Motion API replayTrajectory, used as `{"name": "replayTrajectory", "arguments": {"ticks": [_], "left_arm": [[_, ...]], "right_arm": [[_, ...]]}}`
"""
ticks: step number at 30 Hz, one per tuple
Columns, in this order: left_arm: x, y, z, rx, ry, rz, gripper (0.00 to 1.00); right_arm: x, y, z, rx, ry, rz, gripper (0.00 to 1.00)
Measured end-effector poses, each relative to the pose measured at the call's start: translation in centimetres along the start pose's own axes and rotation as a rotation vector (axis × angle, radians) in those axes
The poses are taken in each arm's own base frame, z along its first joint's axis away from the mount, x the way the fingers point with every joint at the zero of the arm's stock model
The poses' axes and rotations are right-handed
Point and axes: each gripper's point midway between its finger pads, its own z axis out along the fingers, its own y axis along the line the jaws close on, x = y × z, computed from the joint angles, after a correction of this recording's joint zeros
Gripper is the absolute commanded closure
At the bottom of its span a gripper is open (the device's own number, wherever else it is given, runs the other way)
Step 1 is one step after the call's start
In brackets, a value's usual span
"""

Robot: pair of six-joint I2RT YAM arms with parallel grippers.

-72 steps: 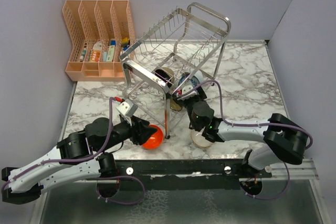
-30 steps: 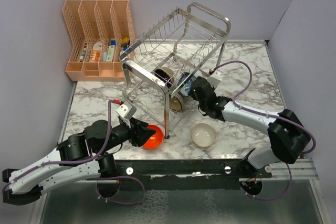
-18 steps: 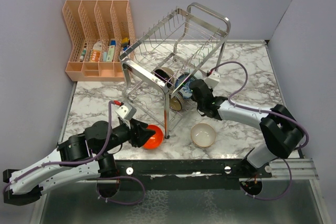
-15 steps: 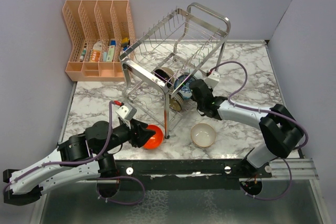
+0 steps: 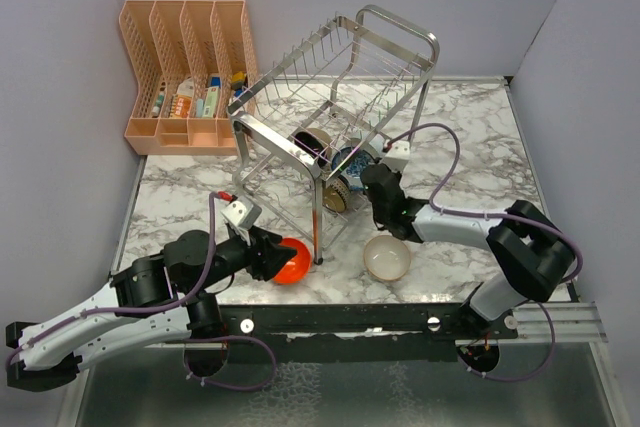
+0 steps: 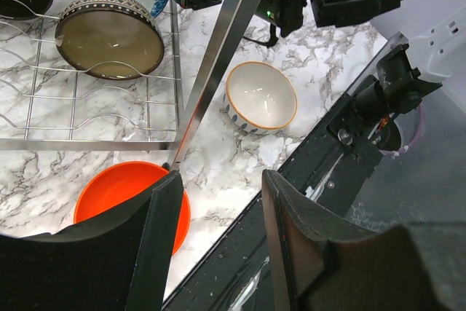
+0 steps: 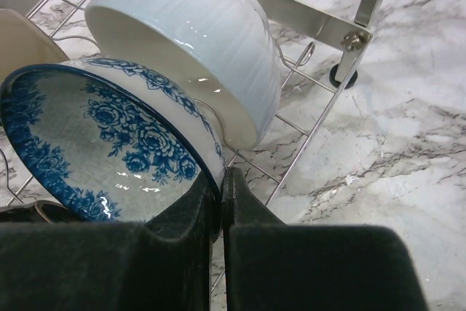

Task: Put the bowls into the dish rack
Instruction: Adjust the bowl in the dish rack.

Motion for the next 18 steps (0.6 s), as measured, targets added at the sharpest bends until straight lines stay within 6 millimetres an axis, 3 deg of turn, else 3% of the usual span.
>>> {"name": "replayTrajectory", "arguments": {"ticks": [10, 18], "left_arm": [[0.2, 0.0, 0.5, -0.007, 0.016, 0.004, 0.5], [0.3, 0.0, 0.6, -0.01, 0.019, 0.004, 0.49]], "right_arm": [[-0.9, 0.7, -1.6, 0.004, -0.232, -0.258, 0.99], [-1.3, 2.3, -2.5, 0.012, -0.399, -0.453, 0.99]]}}
